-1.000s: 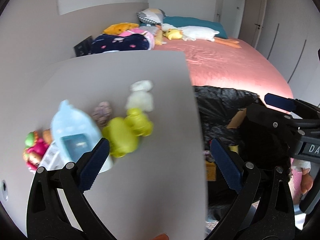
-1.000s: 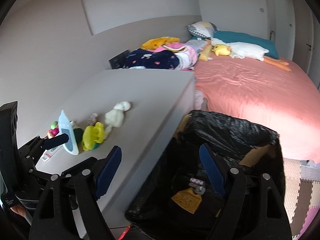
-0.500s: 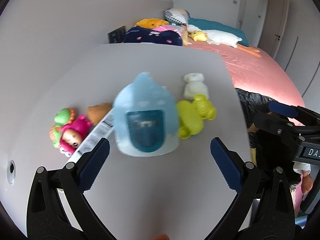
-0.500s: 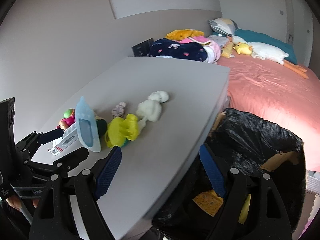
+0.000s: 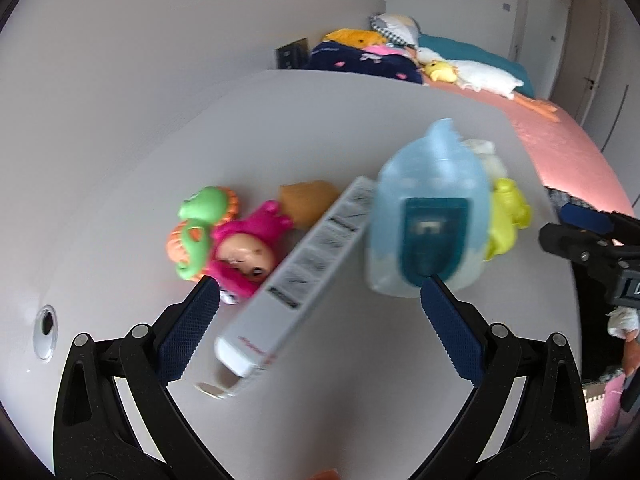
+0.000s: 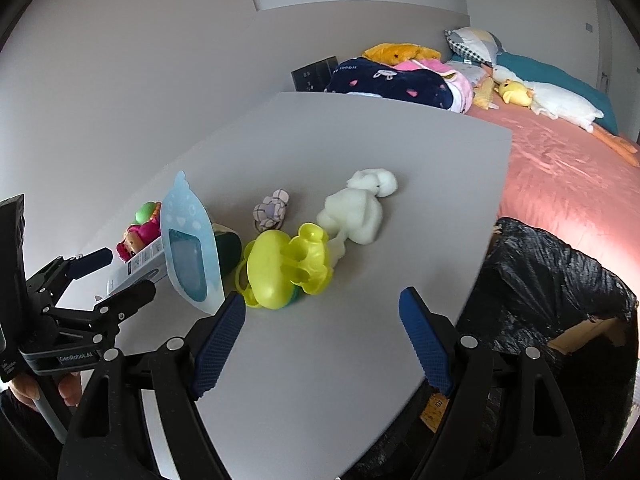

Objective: Collect trash
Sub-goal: 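Grasp the white printed box with the left tool while the right tool grasps the lime-green toy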

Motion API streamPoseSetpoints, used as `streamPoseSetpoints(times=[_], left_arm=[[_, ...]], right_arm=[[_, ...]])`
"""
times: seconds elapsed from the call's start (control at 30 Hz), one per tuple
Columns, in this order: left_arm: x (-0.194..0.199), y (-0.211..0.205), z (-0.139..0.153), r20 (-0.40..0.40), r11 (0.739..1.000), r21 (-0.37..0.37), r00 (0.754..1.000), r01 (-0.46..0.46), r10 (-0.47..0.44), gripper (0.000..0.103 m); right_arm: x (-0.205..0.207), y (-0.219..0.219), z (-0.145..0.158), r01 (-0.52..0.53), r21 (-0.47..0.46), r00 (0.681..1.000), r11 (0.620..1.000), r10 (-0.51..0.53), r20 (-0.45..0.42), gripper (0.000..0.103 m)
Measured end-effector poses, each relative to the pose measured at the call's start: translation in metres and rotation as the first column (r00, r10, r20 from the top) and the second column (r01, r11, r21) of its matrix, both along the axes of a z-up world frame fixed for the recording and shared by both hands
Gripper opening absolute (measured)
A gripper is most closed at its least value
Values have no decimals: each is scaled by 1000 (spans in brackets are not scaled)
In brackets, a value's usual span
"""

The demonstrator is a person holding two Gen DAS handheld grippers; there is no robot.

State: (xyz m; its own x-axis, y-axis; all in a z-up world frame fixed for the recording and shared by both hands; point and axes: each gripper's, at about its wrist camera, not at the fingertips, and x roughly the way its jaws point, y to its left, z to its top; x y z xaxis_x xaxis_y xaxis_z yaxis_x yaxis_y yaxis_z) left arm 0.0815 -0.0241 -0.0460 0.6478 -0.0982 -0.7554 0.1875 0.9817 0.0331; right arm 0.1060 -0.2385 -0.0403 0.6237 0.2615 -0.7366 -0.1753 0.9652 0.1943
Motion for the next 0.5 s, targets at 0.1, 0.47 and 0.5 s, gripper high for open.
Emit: streamPoseSetpoints(times=[0.1, 0.47, 0.5], left_arm=[[4, 8, -5, -20, 1000, -6, 1000, -2, 2, 87], [27, 1, -18, -105, 998, -11, 993, 60, -61, 63], [30, 0, -19, -105, 998, -11, 993, 61, -61, 63]], right_arm=[[8, 6, -6, -10, -3, 1000, 1000, 10, -11, 77], [31, 12, -18, -29, 60, 999, 998, 32, -38, 66], [32, 13, -18, -33, 61, 999, 998, 35, -36, 65]])
